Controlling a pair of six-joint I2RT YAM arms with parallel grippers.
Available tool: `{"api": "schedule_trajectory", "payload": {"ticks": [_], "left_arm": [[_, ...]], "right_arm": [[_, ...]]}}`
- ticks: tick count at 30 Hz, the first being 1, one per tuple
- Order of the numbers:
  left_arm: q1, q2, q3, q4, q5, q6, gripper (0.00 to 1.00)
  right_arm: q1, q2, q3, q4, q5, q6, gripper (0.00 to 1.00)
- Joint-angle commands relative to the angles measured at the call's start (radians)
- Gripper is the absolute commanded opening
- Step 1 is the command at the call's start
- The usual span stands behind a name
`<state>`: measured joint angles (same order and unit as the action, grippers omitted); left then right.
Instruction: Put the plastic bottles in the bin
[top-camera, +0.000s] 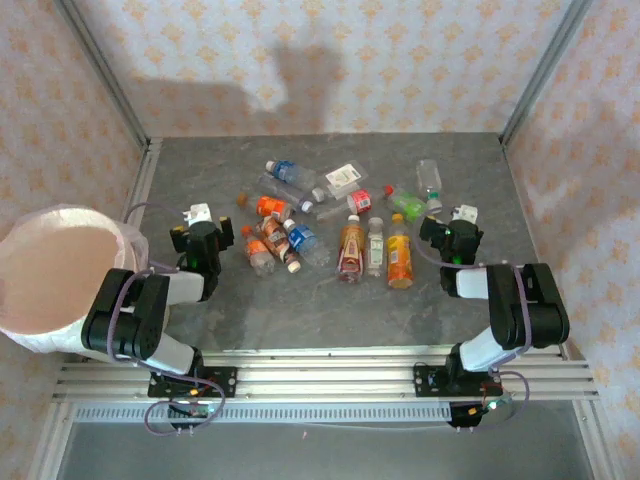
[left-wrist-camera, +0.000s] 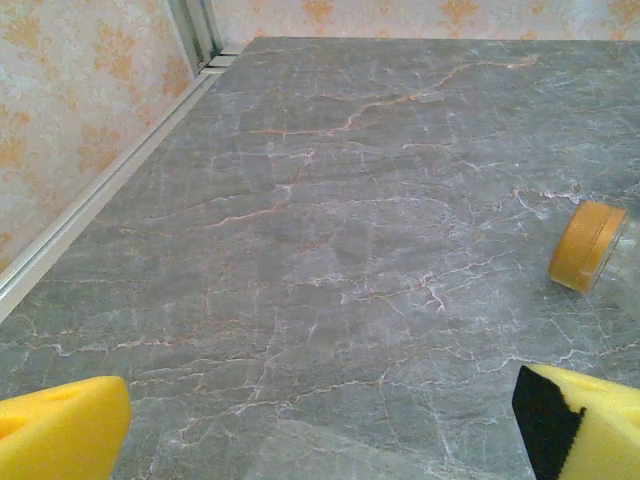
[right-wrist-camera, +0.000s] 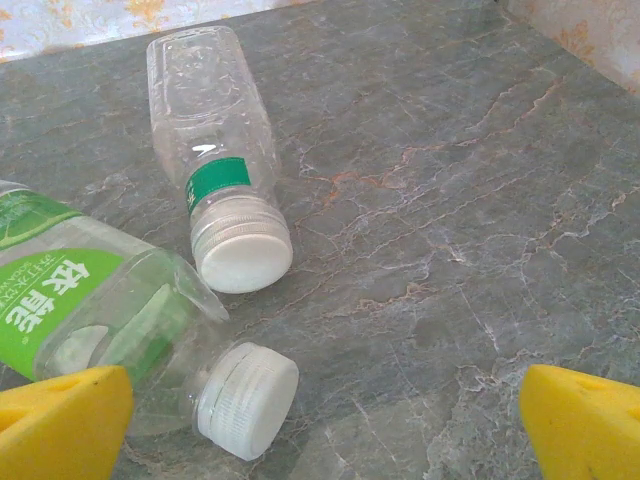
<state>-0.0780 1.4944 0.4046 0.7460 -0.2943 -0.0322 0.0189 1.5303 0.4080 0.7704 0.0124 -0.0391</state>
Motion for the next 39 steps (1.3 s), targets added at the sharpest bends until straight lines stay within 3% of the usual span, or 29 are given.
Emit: {"api": "schedule_trajectory", "payload": {"ticks": [1,28,30,33,39], "left_arm": [[0.006,-0.004,0.002,0.027,-0.012,-0.012,1.0],[0.005,-0.005,0.0,0.03,-0.009,-0.009,1.0],[0.004,-0.02,0.023,-0.021,0.032,0.009,1.0],[0.001,-0.077,0.132,-0.26,0.092,0.036,1.0],[-0.088,-0.14,0.213,-0.39,0.0,0.086,1.0]], "right_arm": [[0.003,-0.009,0.008,0.011,0.023,-0.006,0.99],[0.003,-0.014,0.01,0.005,0.015,-0.007,0.99],[0.003,-0.038,0.04,-0.064,-0.004,-0.013,0.99],[0.003,-0.115,0.082,-0.194,-0.014,-0.019,0.99],[0.003,-0.287,0.125,-0.367,0.019,0.037,0.99]]}}
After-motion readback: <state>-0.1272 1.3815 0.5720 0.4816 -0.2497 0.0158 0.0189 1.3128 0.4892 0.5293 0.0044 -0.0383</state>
